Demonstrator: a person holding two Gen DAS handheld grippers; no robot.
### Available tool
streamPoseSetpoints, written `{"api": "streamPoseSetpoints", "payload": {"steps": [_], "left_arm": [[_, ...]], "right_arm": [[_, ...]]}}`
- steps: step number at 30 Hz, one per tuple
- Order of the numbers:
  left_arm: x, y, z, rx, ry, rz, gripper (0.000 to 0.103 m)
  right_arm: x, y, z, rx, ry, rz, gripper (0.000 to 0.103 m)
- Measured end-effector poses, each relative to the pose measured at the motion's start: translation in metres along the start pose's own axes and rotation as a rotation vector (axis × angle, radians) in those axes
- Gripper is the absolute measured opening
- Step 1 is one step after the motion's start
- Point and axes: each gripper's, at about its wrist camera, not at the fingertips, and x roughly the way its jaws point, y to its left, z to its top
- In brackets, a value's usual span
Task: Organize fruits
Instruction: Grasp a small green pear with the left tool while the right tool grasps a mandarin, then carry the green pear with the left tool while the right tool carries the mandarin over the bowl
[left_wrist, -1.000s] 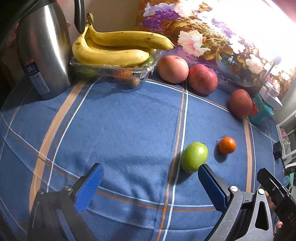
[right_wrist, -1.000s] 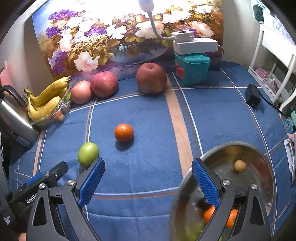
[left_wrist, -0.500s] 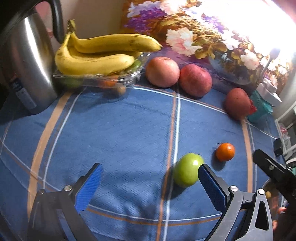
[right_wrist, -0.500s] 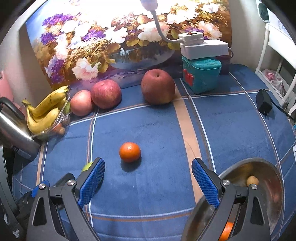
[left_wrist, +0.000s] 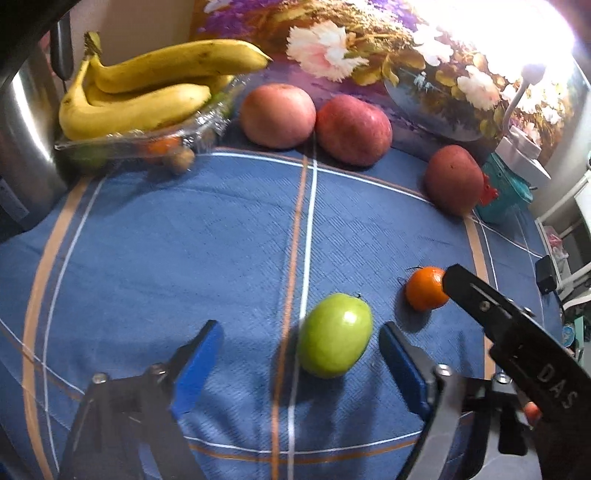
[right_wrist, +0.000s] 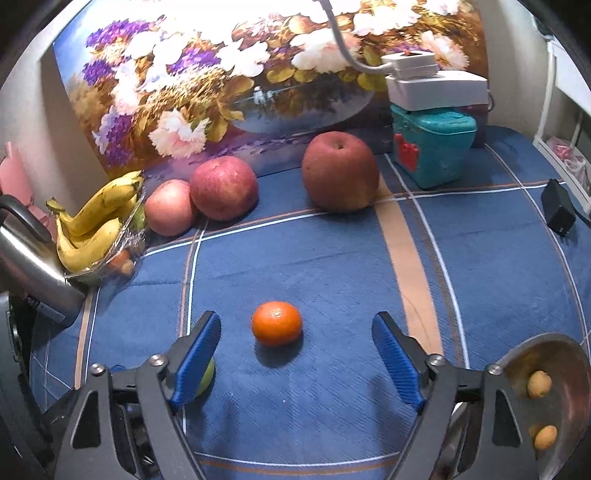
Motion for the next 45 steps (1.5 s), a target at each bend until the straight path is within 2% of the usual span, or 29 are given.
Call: {"api": "streamPoseSetpoints", "payload": {"steps": [3,4,8,10,18,24,34,45], "left_arm": [[0.003,-0.004,0.0,0.01,0.003,-0.019,0.074],[0.004,-0.006,0.001,0.013,0.004,-0.022,0.072],[0.009,-0.012,0.002,0.018,0.016,-0.068,0.047],[0.01,-0.013,0.003,0.018,0.017,-0.07,0.046],[0.011,-0.013,0.006,0.018,0.013,-0.072,0.046],[0.008,-0.009,0.004,0.002,0.016,-0.075,0.046],[-0.007,0.003,-0.003,-0.027,0.027,-0.027,0.046],[-0.04,0.016,-0.015,-0.066,0.0,0.004,0.046]], "right_arm": [[0.007,0.0,-0.001,0.001,0.007,0.009,0.069],[0.009,0.0,-0.002,-0.001,0.008,0.013,0.064],[0.017,0.003,-0.004,-0.001,0.011,0.023,0.057],[0.021,0.005,-0.005,-0.002,0.017,0.022,0.049],[0.025,0.01,-0.007,0.002,0.018,0.049,0.035],[0.023,0.01,-0.008,0.013,0.016,0.059,0.033],[0.012,0.006,-0.011,0.017,0.029,0.053,0.033],[-0.016,0.008,-0.021,0.017,0.046,0.046,0.033]]}}
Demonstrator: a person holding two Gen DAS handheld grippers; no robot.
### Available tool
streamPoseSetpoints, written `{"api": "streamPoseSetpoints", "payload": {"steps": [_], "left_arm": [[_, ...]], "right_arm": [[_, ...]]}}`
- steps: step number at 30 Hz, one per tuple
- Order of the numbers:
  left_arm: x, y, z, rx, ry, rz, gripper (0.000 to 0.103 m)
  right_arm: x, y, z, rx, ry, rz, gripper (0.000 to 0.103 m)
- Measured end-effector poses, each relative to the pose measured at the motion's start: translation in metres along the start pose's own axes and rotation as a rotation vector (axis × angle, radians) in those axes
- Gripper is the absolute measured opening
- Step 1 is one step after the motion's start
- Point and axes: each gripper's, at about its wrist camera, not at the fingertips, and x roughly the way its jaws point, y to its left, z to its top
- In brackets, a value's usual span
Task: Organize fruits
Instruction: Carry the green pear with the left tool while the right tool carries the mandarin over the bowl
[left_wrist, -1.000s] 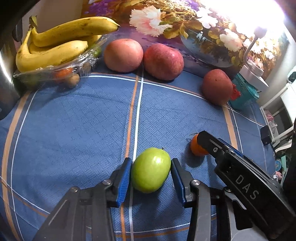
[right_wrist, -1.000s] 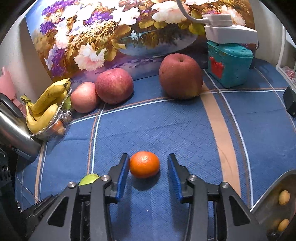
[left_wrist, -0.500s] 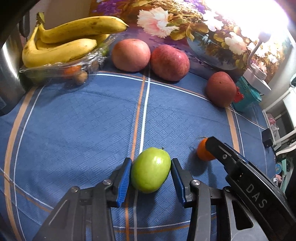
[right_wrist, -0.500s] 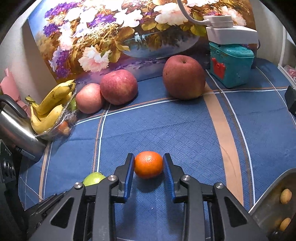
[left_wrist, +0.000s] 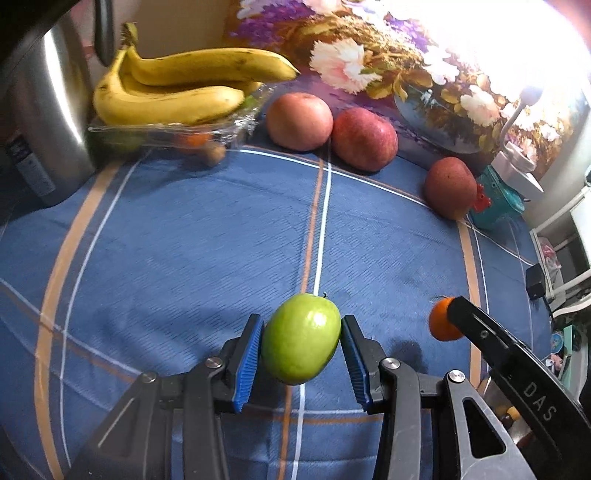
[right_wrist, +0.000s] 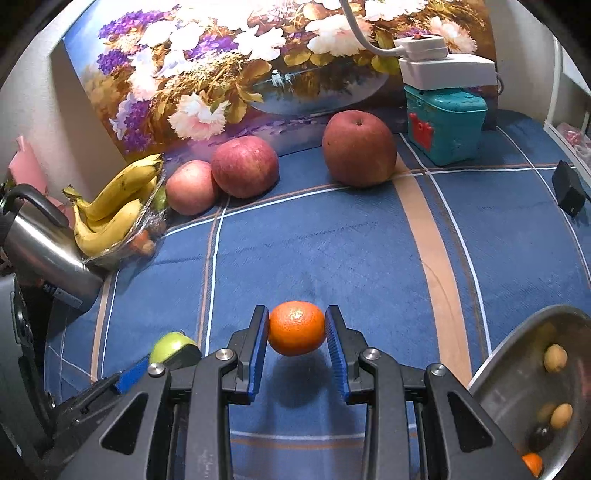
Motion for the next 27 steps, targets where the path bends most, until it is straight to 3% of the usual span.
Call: {"api": "streamPoseSetpoints", "payload": {"steps": [14,27], "left_arm": [[-0.034,-0.017,-0.04,0.042,-0.013,0.039,0.046],[-0.057,-0.016,-0.071,0.044,-0.023,0.054,0.046]], "right_arm": [[-0.049,-0.016,-0.029,0.02,0.002,-0.01,0.033],[-0.082,-0.006,-0.067,-0.037,-0.007,-0.039,0.033]]}}
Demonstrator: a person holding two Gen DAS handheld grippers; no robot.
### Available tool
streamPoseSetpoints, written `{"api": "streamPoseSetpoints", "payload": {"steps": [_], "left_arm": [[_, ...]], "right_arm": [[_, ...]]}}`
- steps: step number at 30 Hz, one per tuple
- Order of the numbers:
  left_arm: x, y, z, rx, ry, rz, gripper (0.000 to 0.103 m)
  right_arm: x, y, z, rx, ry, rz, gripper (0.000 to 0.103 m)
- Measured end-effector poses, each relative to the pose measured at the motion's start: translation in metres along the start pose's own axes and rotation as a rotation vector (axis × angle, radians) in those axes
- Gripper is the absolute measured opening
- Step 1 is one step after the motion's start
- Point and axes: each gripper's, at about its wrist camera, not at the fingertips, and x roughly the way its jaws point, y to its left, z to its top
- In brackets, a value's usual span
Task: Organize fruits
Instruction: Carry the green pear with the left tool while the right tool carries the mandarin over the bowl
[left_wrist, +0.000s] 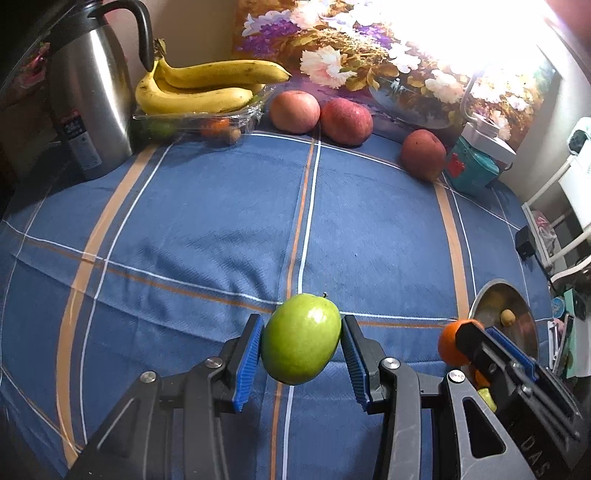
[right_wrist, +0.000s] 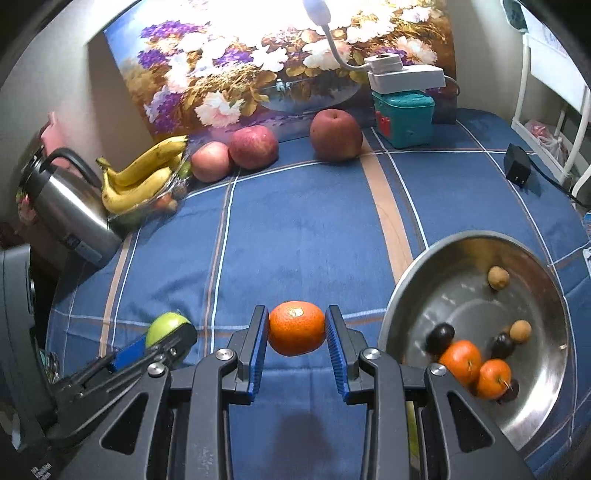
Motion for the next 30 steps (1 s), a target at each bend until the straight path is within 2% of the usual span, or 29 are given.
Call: {"api": "streamPoseSetpoints", "payload": {"steps": [17,30], "left_arm": [[-0.007,-0.004,-0.02,-0.005,0.012,0.014,0.046],[-0.007,-0.029,-0.023,0.048,0.02,-0.027,0.046]], "right_arm": [[-0.02,-0.005,-0.036,-0.012,0.023,-0.075,0.033],[-0.016,-0.033,-0.033,0.054,0.04,-0.105,0.033]]}}
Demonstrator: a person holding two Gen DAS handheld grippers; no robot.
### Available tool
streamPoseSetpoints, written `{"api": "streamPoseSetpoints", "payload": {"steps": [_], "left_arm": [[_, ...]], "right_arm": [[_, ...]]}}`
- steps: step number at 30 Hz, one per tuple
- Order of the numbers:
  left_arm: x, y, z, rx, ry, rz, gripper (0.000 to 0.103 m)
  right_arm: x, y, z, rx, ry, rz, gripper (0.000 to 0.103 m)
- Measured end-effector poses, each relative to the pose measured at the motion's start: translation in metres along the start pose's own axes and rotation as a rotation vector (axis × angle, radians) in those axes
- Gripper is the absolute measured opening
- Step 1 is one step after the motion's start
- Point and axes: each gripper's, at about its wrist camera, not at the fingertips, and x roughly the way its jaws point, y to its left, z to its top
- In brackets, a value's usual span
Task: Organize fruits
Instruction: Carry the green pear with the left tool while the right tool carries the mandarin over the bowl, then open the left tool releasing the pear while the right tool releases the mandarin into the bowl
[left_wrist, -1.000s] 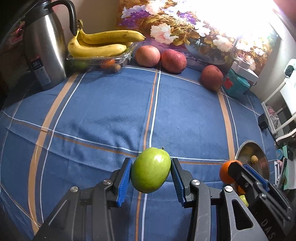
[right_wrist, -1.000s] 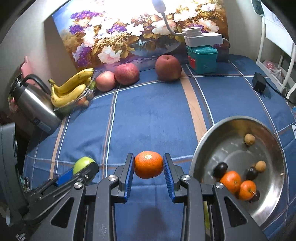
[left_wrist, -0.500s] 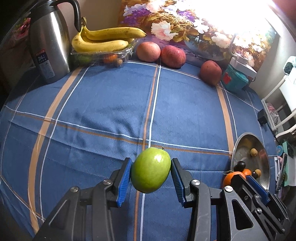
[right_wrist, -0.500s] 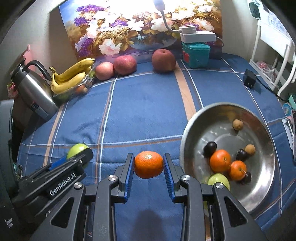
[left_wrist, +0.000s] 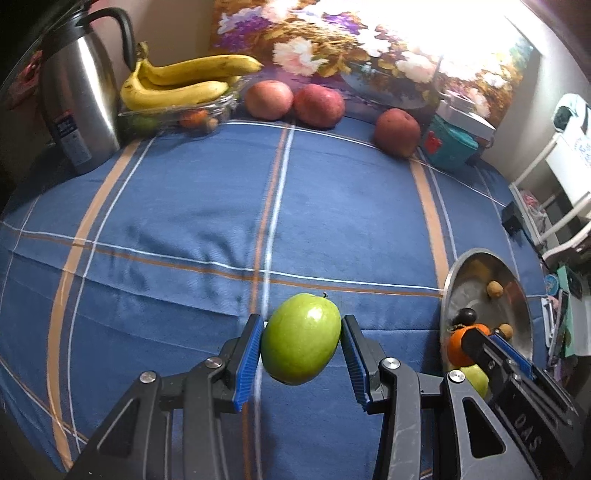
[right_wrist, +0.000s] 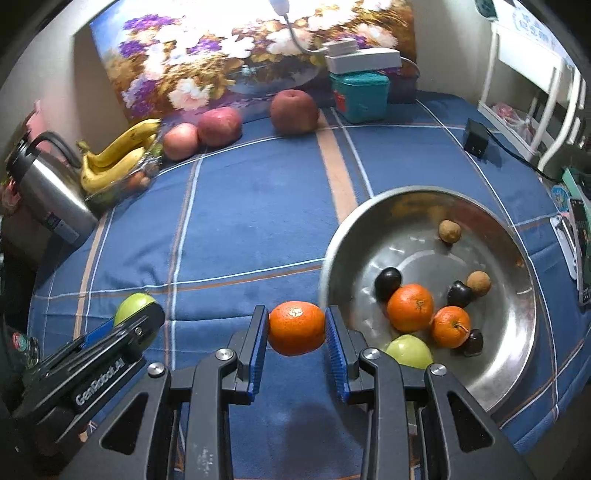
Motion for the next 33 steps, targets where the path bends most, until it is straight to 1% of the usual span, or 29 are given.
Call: {"api": "streamPoseSetpoints", "payload": {"steps": [7,11,14,18,22,28,33], "left_arm": [[-0.002,-0.028,-0.004,0.078,-0.007,-0.045,0.046],[0.0,-0.051,-0.009,0.136,-0.002,-0.107,0.046],[0.001,-0.069,-0.013,0.186,-0.005,-0.132,0.046],[0.003,-0.093,-0.019,0.262,-0.024,-0.165,0.046],[0.011,-0.111,-0.023,0.305,-0.029,-0.244,0.046],[0.017,-0.129,-0.029,0.377,-0.064,-0.237,0.046],[0.021,-0.133,-0.032,0.407,-0.077,-0.237,0.046]], "right_arm": [[-0.004,-0.034,0.007,0.09,-0.02,-0.055,0.033],[-0.009,-0.057,0.011,0.16,-0.037,-0.083,0.033],[-0.01,-0.073,0.013,0.209,-0.05,-0.108,0.033],[-0.009,-0.091,0.015,0.267,-0.07,-0.101,0.033],[-0.006,-0.102,0.017,0.299,-0.081,-0.103,0.033],[-0.005,-0.11,0.019,0.319,-0.101,-0.09,0.033],[0.001,-0.112,0.021,0.325,-0.107,-0.069,0.033]]}}
